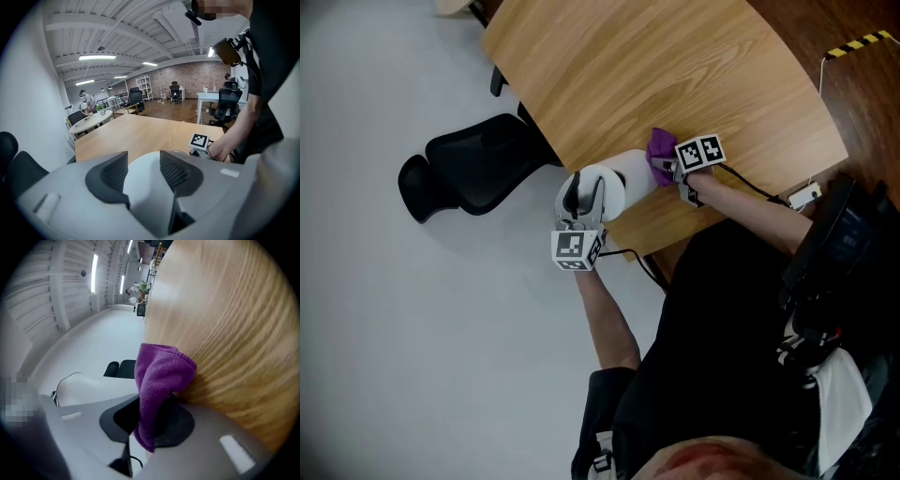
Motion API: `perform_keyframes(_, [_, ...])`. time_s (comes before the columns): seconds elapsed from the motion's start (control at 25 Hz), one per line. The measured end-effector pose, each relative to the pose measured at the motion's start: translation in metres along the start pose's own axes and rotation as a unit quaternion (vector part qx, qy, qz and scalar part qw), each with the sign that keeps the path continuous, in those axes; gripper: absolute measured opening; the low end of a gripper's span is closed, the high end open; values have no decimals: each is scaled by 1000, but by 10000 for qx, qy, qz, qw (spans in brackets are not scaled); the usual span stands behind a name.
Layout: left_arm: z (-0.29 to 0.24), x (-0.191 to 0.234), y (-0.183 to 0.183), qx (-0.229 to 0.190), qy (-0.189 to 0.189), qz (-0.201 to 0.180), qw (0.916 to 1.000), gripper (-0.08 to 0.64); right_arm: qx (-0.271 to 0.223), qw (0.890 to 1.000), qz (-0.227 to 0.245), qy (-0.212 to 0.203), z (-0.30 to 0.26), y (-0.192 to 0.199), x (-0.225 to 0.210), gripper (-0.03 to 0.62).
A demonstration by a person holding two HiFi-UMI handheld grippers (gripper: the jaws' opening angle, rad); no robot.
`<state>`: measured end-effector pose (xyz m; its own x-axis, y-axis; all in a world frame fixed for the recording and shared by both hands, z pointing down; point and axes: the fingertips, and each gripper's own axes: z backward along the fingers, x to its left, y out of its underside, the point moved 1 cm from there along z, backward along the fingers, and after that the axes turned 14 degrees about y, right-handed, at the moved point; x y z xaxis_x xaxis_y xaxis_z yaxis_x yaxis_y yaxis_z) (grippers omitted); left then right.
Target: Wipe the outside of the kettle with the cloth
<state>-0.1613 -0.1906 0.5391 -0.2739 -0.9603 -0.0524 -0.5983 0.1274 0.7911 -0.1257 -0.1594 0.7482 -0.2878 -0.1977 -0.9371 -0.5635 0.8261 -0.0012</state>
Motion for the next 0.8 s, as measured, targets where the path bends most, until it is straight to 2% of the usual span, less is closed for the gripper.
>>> perform_keyframes(0.08, [-6,4,-7,-84,44,99,9999,114,-169,9987,116,-457,21,-16,27,63])
perform_keyframes(0.16, [-2,12,-11,-265,-413,647,9967,148,-642,9869,451,-1412,55,-41,87,63])
perform_keyframes(0.24, [11,21,-3,-387,-1165,1367,9830,149,-877,9687,722,-2208,80,-54,142,63])
perform_keyframes(0.28, [15,23,3,-383,-1443,1625,9753,150,-835,9639,828,-2390,83,-55,158,63])
perform_keyframes(0.32, [15,24,7,-331,-1584,1747,9712,163,-726,9626,942,-2434,79,-53,165,63])
perform_keyframes(0.36, [13,23,9,-258,-1617,1734,9712,178,-599,9639,1033,-2379,71,-52,165,63])
perform_keyframes(0.44, [6,17,5,-157,-1486,1444,9782,154,-344,9727,991,-2070,48,-49,144,63])
perform_keyframes(0.56, [-2,4,-3,-153,-1085,768,9910,2,76,9885,917,-1202,18,-41,85,63])
perform_keyframes(0.68, [-1,2,-2,-196,-810,233,9963,2,355,9949,774,-540,6,-25,31,63])
perform_keyframes(0.8, [6,-4,4,-181,-218,-398,9988,2,479,9973,391,-385,4,-2,6,60])
